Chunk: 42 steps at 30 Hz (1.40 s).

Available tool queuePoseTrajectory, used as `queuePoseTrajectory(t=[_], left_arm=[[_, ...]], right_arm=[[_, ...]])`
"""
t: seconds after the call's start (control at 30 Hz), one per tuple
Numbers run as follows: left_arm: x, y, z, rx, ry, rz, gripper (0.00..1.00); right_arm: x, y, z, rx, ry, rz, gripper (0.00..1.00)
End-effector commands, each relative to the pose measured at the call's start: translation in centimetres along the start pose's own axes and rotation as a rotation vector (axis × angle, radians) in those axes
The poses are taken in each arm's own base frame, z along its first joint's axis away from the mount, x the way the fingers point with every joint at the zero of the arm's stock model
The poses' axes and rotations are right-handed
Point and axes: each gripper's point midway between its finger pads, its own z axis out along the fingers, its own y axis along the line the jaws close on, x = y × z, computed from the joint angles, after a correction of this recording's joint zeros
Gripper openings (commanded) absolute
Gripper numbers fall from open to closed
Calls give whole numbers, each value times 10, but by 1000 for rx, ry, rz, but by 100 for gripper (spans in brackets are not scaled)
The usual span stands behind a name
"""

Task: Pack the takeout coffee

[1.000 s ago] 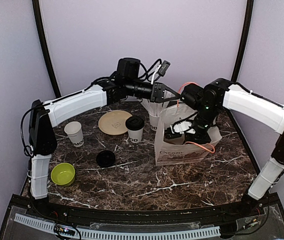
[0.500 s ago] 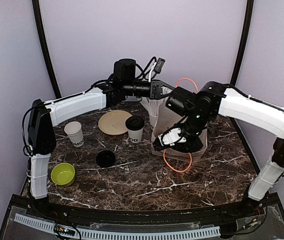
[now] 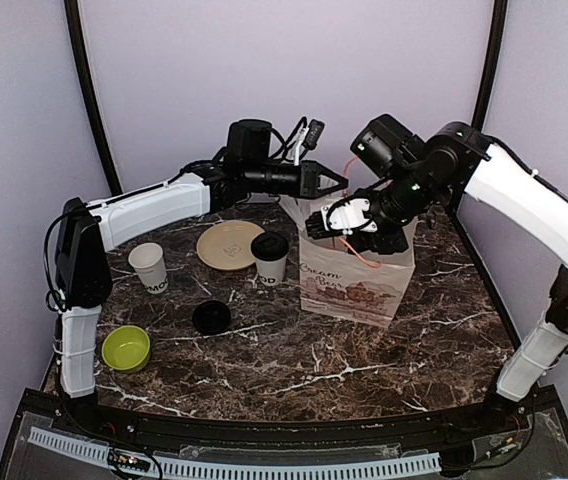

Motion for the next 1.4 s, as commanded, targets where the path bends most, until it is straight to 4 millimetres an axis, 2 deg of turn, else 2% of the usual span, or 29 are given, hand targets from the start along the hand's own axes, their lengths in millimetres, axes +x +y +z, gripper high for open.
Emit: queuePoseTrajectory(t=[0.0,0.03,0.07,0.1,0.13,0.17,0.2,0.23,0.27,0.3,0.33,0.4,0.43,0.47,0.57,0.67,0.77,0.87,0.97,1.13,1.37], left_arm=[[-30,-4,-13,-69,-56,62,26],[-30,-2,-14,-88,-49,77,33],[-42,-5,-18,-106,-69,101,43],[-42,-4,-20,-127,-54,126,47],[-56,-10,-26,-148,-79,161,54],[-55,-8,-29,-174,-55,185,57],[-69,-15,-38,-206,-79,219,62],[-65,-13,-43,-237,-46,243,64],[-75,-18,-54,-278,-60,269,68],[-65,-14,-60,-315,-8,287,70],[-68,-15,-72,-369,0,306,72],[-41,3,-93,-500,145,350,75],[-35,17,-108,-604,180,359,78],[-19,25,-118,-655,260,367,79],[10,54,-151,-837,409,372,87],[36,69,-165,-871,486,309,93],[55,80,-164,-851,553,205,94],[65,88,-145,-782,571,143,95],[75,102,-135,-776,594,109,95],[94,126,-126,-776,629,34,94],[112,144,-115,-750,652,-17,87]], right_arm=[[5,-45,-44,187,-56,57,21],[6,-53,-53,213,-72,69,26],[7,-60,-61,236,-85,83,30],[10,-66,-69,259,-96,99,33],[12,-71,-76,277,-106,112,35],[14,-75,-81,291,-114,128,36],[17,-77,-85,302,-120,141,37],[21,-79,-88,314,-121,158,38],[25,-80,-90,321,-120,172,39],[28,-80,-91,327,-119,186,40],[32,-80,-91,332,-117,204,40],[36,-80,-96,342,-146,242,41],[41,-81,-99,348,-149,265,42],[47,-84,-101,358,-149,291,46],[75,-96,-108,405,-121,364,53],[99,-106,-105,423,-79,424,62],[116,-108,-98,420,-49,472,71],[130,-112,-92,427,-33,521,74],[141,-113,-89,427,-28,560,76],[147,-107,-85,413,-22,575,77],[151,-102,-78,396,-10,580,77]])
